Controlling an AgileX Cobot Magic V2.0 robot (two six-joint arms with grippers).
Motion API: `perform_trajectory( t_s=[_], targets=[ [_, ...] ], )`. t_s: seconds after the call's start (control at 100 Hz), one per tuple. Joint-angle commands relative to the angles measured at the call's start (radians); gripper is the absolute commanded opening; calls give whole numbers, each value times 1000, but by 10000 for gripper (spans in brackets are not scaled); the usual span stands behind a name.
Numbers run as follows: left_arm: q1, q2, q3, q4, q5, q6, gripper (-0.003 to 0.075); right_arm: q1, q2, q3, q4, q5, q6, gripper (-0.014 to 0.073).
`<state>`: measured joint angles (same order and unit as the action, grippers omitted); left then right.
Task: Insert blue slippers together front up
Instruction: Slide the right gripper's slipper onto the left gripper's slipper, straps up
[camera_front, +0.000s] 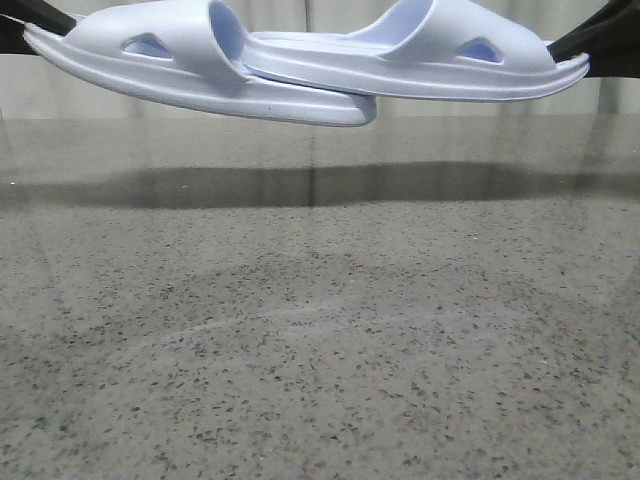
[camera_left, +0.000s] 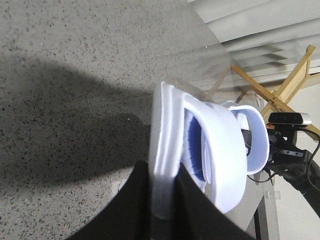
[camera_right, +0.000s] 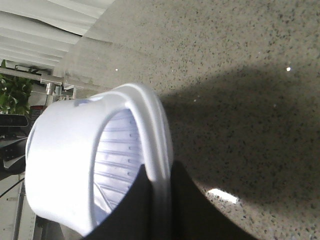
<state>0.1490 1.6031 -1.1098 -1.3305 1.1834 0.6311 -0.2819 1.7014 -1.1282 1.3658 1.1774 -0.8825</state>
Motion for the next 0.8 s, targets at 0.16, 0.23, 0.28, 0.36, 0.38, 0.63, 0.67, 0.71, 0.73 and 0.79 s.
perform_trajectory(
  t_s=[0.16, 0.23, 0.28, 0.36, 0.38, 0.63, 0.67, 0.71, 0.73, 0.79],
  targets=[
    [-61, 3, -27, -122, 84, 5, 16, 83, 7, -32, 56, 90, -22, -107],
    [-80, 10, -27, -137, 84, 13, 16, 110, 14, -36, 51, 83, -22, -107],
    [-93, 14, -27, -152, 84, 20, 16, 129, 20, -45, 51, 81, -22, -107],
    [-110, 20, -27, -162, 84, 27, 16, 157, 29, -64, 51, 81, -22, -107],
    [-115, 22, -27, -165, 84, 25, 16, 165, 30, -72, 51, 78, -22, -107],
    [-149, 29, -27, -180, 84, 36, 16, 259, 49, -113, 51, 38, -14, -107],
    [-151, 29, -27, -184, 84, 39, 16, 271, 53, -113, 53, 34, -14, -106],
    [-153, 29, -27, -188, 84, 46, 16, 286, 62, -113, 53, 29, -14, -107],
    [-156, 29, -27, -188, 84, 46, 16, 293, 63, -113, 53, 26, -14, -107],
    [-159, 29, -27, -188, 84, 46, 16, 310, 73, -113, 53, 19, -14, -107]
  ],
)
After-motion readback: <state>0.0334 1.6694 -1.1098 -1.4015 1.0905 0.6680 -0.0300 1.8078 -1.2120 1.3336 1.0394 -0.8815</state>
